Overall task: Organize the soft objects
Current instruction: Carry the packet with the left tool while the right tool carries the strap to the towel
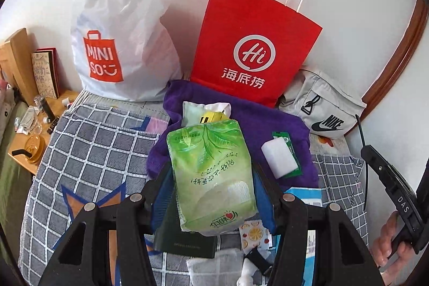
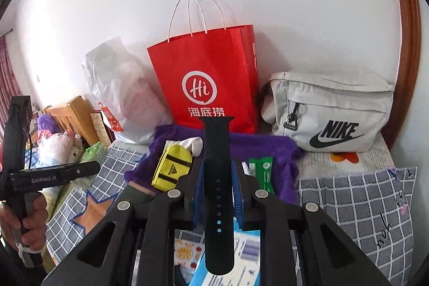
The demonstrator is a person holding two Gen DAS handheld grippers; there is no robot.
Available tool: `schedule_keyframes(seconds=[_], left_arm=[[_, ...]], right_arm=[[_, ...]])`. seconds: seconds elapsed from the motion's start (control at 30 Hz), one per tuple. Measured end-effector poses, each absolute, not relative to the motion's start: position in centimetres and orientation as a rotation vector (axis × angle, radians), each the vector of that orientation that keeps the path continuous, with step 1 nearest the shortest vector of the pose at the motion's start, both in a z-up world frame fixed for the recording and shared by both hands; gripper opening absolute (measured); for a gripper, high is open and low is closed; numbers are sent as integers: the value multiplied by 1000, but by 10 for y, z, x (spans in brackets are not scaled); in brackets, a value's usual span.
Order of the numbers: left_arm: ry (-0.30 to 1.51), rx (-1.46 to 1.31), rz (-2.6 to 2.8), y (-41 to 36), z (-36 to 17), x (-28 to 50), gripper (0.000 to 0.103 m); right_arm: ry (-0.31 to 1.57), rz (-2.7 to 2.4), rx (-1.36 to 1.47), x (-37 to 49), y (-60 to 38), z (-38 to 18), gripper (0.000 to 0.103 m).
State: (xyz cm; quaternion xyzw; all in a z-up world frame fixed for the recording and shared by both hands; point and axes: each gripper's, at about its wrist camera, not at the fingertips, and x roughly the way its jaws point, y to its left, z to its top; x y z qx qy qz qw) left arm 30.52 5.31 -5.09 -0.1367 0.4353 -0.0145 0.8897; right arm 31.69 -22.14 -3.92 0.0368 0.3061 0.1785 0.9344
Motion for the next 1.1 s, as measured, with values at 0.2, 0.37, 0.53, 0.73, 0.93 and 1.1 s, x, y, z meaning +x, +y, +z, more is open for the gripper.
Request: schedule_keyframes(seconds=[0.2, 0.37, 0.53, 0.73, 0.93, 1.1], left_arm=[[924, -259, -42, 45, -60, 333, 54], [940, -270, -70, 36, -71, 356, 54], [968, -249, -77, 27, -84, 380, 54], [997, -281, -90, 24, -103, 401, 54], [1030, -292, -101, 21, -125, 415, 54], [1046, -261, -110, 14, -135, 421, 55]], right_arm=[[628, 356, 63, 346, -220, -46, 20], [647, 347, 80, 371, -227, -59, 20], [700, 344, 102, 394, -235, -88, 20], [784, 350, 127, 417, -235, -120, 20], [831, 315, 80, 433, -236, -140, 20], [875, 307, 84, 442, -242, -157, 20]])
